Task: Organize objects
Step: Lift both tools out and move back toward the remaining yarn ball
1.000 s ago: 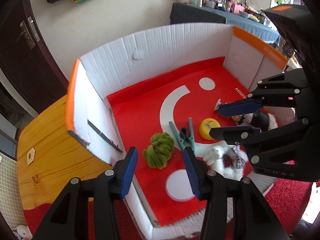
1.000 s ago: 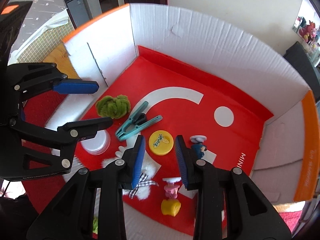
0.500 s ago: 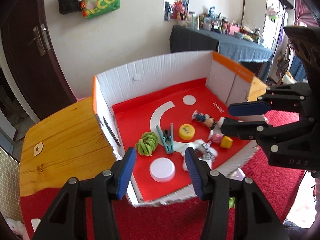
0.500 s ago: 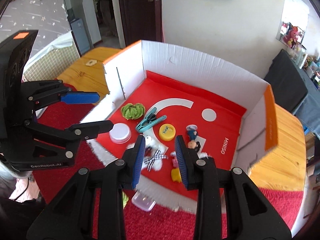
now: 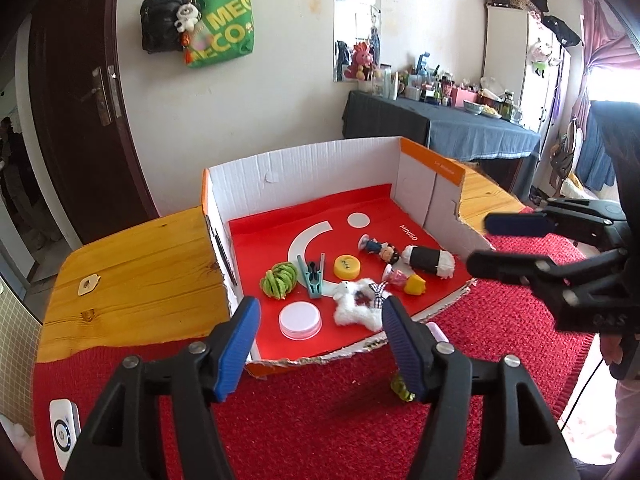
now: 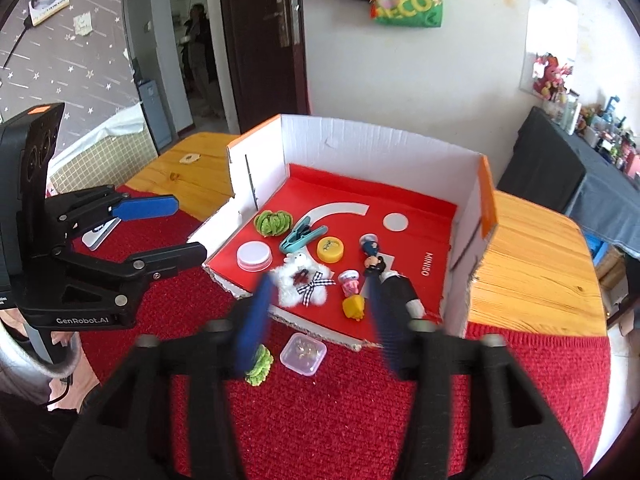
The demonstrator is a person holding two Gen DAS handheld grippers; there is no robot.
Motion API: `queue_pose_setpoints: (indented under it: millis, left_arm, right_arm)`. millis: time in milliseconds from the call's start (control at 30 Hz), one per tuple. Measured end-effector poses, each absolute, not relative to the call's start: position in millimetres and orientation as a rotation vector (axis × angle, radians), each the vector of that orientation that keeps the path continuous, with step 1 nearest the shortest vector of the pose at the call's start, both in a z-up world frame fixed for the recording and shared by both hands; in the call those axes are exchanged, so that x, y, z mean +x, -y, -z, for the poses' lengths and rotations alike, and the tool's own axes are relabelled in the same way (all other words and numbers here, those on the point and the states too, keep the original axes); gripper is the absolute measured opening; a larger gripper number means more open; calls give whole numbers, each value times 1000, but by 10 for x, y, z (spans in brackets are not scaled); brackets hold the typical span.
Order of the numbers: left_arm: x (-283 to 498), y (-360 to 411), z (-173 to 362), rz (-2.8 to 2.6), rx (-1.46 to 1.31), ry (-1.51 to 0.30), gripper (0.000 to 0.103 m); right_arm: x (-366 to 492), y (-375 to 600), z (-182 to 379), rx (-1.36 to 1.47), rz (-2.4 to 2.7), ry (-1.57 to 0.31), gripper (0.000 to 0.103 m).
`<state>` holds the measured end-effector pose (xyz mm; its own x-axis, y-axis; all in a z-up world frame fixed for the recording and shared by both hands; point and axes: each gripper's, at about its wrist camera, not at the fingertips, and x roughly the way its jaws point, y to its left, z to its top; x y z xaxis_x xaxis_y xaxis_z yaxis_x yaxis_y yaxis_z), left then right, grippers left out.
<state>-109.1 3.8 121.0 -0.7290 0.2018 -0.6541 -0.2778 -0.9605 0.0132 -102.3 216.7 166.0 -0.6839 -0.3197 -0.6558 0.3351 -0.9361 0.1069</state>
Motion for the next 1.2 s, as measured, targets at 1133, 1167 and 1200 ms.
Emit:
queue_pose_setpoints:
  millis: [1133, 1167, 1200]
  left_arm:
    - [-845, -166, -306, -2747, -1132, 59, 95]
    - [-845, -171, -294, -2742, -1138, 59, 95]
    - [-848, -177, -282, -2737, -1145, 60, 95]
  right_arm:
    - [-575, -2581, -753, 1067, 2833, 212, 85]
    - [-576, -2582, -739, 1074, 2831, 213, 85]
    - [-580, -2583, -725, 1083, 2829, 212, 85]
